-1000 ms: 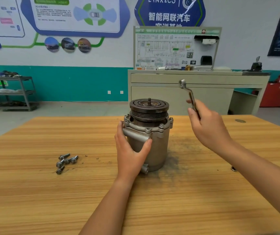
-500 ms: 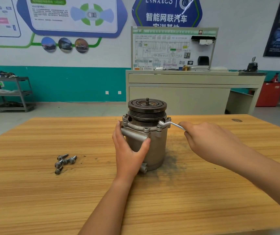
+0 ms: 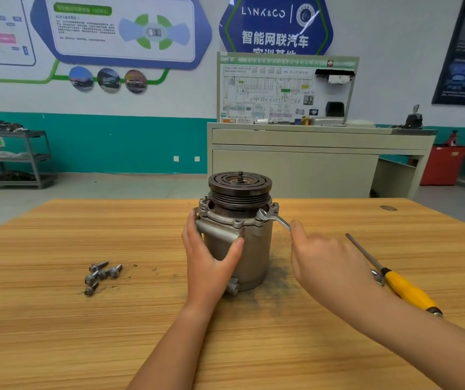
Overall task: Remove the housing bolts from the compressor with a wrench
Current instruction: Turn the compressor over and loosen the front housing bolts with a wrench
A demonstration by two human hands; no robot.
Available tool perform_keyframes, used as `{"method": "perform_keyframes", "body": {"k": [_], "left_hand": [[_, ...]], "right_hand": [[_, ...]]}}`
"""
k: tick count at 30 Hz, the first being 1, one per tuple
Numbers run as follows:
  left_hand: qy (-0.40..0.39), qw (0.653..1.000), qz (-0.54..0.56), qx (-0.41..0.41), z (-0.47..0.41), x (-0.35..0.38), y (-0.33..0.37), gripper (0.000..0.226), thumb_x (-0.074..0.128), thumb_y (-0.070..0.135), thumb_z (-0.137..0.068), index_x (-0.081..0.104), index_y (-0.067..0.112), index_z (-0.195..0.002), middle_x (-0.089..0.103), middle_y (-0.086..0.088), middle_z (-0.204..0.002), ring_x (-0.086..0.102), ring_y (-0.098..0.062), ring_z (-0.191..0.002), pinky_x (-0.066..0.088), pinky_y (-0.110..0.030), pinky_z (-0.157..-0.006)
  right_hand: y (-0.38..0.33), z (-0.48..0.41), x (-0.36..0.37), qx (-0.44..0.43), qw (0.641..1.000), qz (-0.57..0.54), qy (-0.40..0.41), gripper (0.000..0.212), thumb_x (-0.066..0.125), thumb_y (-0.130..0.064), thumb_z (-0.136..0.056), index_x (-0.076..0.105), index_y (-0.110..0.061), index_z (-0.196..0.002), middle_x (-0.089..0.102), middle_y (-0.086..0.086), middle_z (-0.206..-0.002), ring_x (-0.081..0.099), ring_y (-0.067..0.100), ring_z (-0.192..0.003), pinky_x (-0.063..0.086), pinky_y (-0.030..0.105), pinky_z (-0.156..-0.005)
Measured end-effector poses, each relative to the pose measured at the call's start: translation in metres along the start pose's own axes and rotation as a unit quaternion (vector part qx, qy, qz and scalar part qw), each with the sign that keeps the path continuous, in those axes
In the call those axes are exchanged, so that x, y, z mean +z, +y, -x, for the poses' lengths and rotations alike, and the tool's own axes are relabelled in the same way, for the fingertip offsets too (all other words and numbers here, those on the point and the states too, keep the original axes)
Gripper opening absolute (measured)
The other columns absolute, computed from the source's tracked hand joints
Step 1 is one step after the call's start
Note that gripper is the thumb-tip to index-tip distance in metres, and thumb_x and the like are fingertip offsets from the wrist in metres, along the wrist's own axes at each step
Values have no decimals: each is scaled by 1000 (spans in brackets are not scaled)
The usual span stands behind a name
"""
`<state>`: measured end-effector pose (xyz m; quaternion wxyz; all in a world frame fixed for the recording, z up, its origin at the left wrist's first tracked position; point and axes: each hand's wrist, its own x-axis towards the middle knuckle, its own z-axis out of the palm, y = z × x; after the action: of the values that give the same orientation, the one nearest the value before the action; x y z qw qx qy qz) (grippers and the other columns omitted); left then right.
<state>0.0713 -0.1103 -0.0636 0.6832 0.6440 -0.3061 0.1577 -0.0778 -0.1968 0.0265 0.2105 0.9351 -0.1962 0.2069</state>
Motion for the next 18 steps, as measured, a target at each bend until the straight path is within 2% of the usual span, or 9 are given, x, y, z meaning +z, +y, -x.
{"method": "perform_keyframes", "body": {"k": [3, 6, 8, 10, 12, 14, 18], "left_hand": [[4, 1000, -7, -1, 0, 0, -2, 93, 72, 53, -70, 8, 42, -137, 18, 19, -140, 14, 12, -131, 14, -5, -103], [6, 1000, -16, 2, -2, 1, -3, 90, 66, 48, -68, 8, 41, -137, 19, 18, -140, 14, 13, -129, 12, 4, -98], [3, 1000, -15, 3, -3, 1, -3, 89, 66, 48, -69, 8, 42, -137, 19, 20, -138, 14, 20, -126, 14, 1, -99], [0, 1000, -11, 2, -3, 1, -2, 89, 66, 48, -69, 8, 43, -137, 20, 22, -137, 14, 21, -126, 17, -8, -104], [-3, 1000, -10, -2, -2, 1, -1, 89, 66, 47, -70, 8, 42, -138, 19, 20, -138, 16, 12, -130, 19, -17, -108], [-3, 1000, -10, -3, -1, 0, 0, 89, 66, 46, -70, 8, 41, -138, 19, 19, -138, 17, 5, -132, 19, -22, -109], [-7, 1000, -9, -4, 1, -1, 0, 91, 66, 47, -70, 8, 39, -140, 17, 22, -137, 16, 5, -132, 19, -23, -110]], "right_hand": [[7, 0, 19, 17, 997, -71, -5, 31, 31, -26, -97, 34, -19, -127, 55, -4, -74, 60, 21, -67, 37, 29, -52], [15, -6, 21, -15, 999, -33, 27, 32, 25, -30, -98, 32, -21, -127, 50, -6, -66, 55, 20, -59, 28, 29, -46], [16, -9, 11, -38, 999, 12, 22, 40, 31, -24, -96, 25, -17, -135, 35, -6, -59, 37, 17, -48, 17, 28, -41], [16, -16, -2, -66, 996, 63, 2, 50, 38, -10, -92, 21, -9, -139, 26, -3, -57, 23, 16, -43, 13, 27, -39], [15, -24, -16, -114, 987, 113, -21, 45, 40, 0, -88, 30, -1, -132, 24, -1, -55, 20, 15, -42, 14, 27, -37], [15, -27, -26, -146, 977, 151, -36, 38, 42, 3, -86, 40, 0, -124, 25, 0, -56, 21, 15, -41, 16, 26, -37], [18, -29, -31, -156, 973, 156, -64, 26, 42, -5, -90, 45, -7, -116, 27, -1, -56, 22, 15, -42, 18, 25, -37]]}}
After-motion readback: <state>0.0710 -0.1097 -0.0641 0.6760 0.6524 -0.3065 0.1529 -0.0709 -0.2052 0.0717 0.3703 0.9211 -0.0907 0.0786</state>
